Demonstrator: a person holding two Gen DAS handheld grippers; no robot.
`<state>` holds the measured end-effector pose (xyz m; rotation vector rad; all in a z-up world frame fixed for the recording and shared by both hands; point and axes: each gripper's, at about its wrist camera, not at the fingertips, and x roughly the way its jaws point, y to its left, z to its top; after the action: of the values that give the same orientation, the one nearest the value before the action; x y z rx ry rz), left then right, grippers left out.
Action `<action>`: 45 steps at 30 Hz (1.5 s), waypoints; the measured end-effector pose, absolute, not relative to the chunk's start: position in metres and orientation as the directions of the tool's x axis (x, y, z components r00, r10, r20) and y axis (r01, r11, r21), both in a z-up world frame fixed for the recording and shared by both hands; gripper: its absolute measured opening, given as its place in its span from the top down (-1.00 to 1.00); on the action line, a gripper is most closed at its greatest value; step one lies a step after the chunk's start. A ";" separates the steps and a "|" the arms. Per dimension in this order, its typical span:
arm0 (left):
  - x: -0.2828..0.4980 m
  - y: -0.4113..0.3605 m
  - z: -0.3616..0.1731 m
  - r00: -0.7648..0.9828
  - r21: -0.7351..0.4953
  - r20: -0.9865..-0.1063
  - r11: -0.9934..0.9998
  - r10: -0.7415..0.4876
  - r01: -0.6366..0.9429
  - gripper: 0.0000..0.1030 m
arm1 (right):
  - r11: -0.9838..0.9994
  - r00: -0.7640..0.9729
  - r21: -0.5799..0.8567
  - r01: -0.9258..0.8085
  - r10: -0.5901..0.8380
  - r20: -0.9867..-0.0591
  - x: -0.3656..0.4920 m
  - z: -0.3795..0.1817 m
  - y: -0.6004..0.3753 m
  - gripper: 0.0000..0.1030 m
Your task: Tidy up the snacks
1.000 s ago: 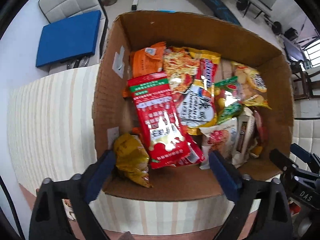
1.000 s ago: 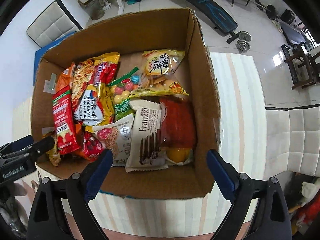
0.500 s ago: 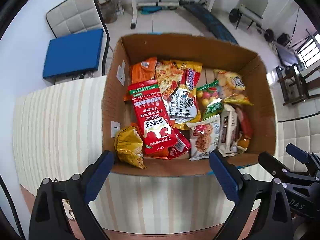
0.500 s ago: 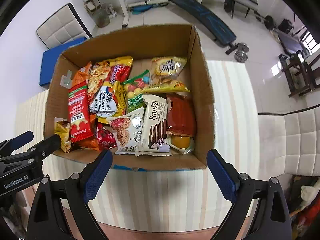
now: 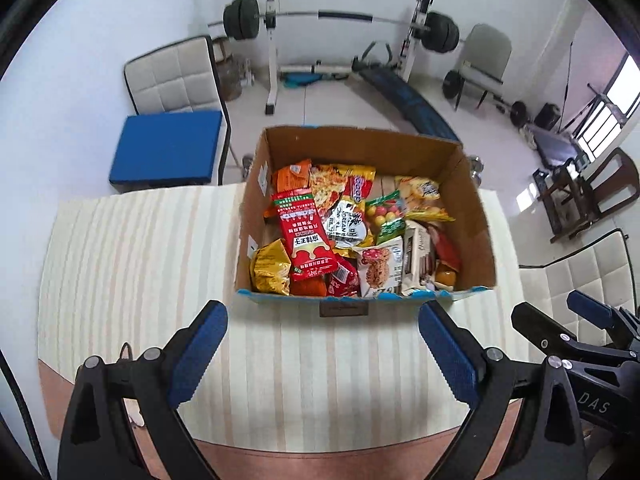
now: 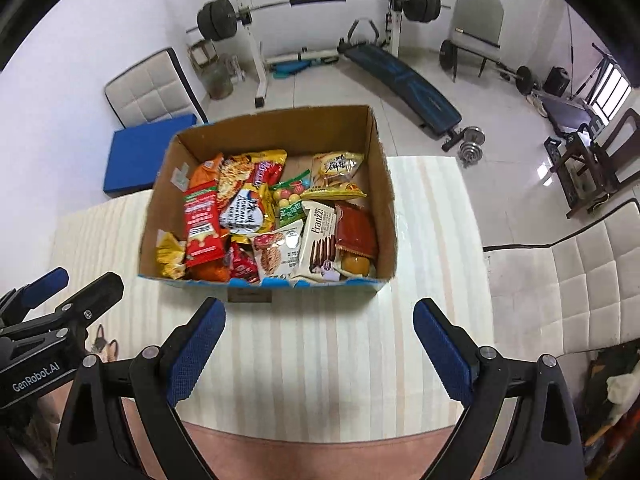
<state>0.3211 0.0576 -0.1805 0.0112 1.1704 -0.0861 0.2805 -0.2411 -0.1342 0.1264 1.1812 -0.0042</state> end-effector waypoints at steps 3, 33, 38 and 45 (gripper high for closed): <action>0.299 0.059 -0.163 0.425 -0.030 -0.903 0.996 -0.062 0.081 -0.90 | 0.993 0.413 0.100 0.071 0.062 -0.908 0.258 -0.118 -0.241 -0.89; 0.175 0.064 -0.071 0.608 -0.030 -0.789 0.994 -0.086 0.102 -0.90 | 0.994 0.620 0.066 0.082 0.001 -0.785 0.079 0.006 -0.235 -0.97; 0.180 0.065 -0.076 0.617 -0.023 -0.783 0.995 -0.077 0.095 -0.95 | 0.994 0.648 0.048 0.096 -0.025 -0.762 0.089 0.005 -0.239 -0.97; 0.194 0.063 -0.087 0.630 0.002 -0.775 0.997 -0.050 0.081 -0.95 | 0.992 0.671 0.043 0.120 -0.049 -0.740 0.110 0.004 -0.242 -0.98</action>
<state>0.1939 0.0635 -0.0867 0.0378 0.8856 -0.0750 0.1100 -0.2421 0.0043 0.0902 0.8301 -0.0956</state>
